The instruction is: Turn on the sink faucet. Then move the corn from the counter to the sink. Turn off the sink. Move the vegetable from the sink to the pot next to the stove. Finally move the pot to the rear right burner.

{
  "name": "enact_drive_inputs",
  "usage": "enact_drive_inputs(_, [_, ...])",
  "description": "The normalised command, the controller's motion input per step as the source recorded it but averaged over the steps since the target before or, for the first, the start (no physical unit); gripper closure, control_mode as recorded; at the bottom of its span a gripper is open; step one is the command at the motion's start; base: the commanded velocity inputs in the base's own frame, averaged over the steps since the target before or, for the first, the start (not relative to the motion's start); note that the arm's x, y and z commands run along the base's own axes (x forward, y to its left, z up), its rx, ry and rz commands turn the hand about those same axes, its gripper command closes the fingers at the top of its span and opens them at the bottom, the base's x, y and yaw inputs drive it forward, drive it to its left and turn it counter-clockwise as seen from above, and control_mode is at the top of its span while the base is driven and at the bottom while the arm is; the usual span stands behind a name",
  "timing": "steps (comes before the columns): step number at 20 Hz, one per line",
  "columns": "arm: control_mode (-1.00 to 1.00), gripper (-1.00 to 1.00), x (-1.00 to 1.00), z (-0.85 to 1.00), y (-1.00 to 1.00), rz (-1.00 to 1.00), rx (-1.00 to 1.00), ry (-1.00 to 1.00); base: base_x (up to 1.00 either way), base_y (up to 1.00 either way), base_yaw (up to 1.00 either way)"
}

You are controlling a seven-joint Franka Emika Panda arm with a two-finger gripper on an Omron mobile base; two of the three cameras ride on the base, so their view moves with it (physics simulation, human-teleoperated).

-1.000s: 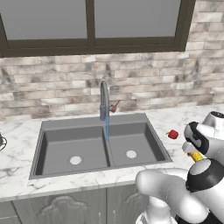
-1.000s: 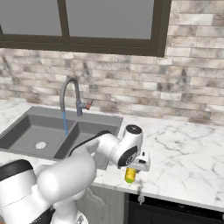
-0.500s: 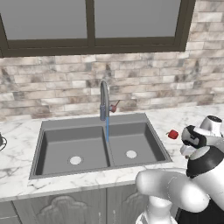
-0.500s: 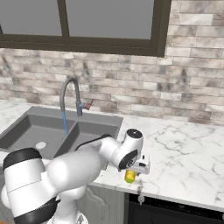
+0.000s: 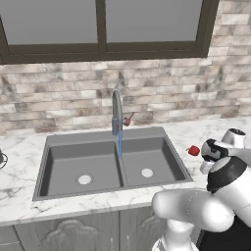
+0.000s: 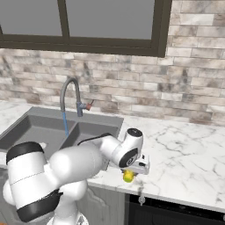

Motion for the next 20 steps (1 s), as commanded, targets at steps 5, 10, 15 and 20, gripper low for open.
enact_drive_inputs(5, [-1.00, 1.00, 0.00, 0.26, 1.00, 0.00, -0.03, 0.00, 0.00, 0.00, 0.00])
enact_drive_inputs(10, [-1.00, 1.00, 0.35, 0.37, 1.00, 0.00, 0.00, 0.01, 0.00, 0.00, 0.00])
enact_drive_inputs(15, [-1.00, 1.00, 0.85, 0.22, 0.75, 0.02, 0.00, 0.10, 0.00, 0.00, 0.00])
enact_drive_inputs(20, [-1.00, 1.00, 0.94, 0.01, 0.52, 0.06, 0.00, 0.12, 0.00, 0.00, 0.00])
